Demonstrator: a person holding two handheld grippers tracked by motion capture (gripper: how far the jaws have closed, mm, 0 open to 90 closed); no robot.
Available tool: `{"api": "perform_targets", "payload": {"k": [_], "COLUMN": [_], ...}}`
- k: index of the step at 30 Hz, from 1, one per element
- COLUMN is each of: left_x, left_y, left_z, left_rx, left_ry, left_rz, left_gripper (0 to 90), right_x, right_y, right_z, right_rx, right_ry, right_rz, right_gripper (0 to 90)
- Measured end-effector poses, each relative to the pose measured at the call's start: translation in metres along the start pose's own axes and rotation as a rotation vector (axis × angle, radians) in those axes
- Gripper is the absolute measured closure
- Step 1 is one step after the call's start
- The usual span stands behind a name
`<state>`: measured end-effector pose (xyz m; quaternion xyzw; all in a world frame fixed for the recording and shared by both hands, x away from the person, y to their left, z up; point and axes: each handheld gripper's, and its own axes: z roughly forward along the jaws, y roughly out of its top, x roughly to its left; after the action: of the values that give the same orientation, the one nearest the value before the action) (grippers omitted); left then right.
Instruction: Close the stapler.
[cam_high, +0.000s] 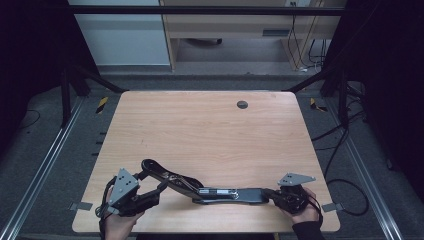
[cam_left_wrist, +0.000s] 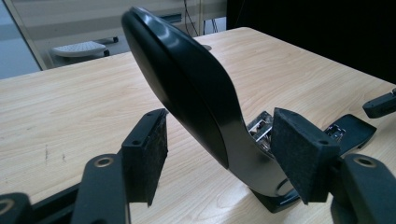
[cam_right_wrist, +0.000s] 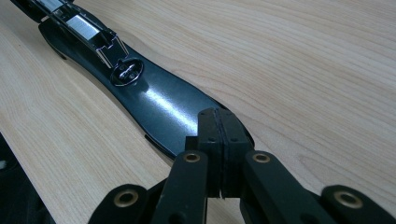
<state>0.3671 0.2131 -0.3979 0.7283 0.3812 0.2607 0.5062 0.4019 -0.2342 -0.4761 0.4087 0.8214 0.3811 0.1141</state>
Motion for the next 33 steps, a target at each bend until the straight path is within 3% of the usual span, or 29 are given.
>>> {"api": "perform_targets", "payload": {"k": [14, 19, 33], "left_x": [0.0, 0.001, -0.001], "left_y": [0.005, 0.006, 0.008], "left_z": [0.003, 0.003, 0.002], "left_rx": [-0.011, -0.014, -0.007], "left_ry": [-0.003, -0.003, -0.006], "left_rz": [-0.003, -0.022, -0.031], "left_gripper": [44.9, 48.8, 50.7], "right_x": [0.006, 0.006, 0.005], "right_y": [0.003, 0.003, 0.002], "right_z": [0.009, 0.009, 0.015], "right_rx": [0.018, 0.022, 0.056], "right_ry": [0.02, 0.027, 0.028], "right_rz": [-0.021, -0.025, -0.022], "right_gripper": [90.0, 90.0, 90.0]}}
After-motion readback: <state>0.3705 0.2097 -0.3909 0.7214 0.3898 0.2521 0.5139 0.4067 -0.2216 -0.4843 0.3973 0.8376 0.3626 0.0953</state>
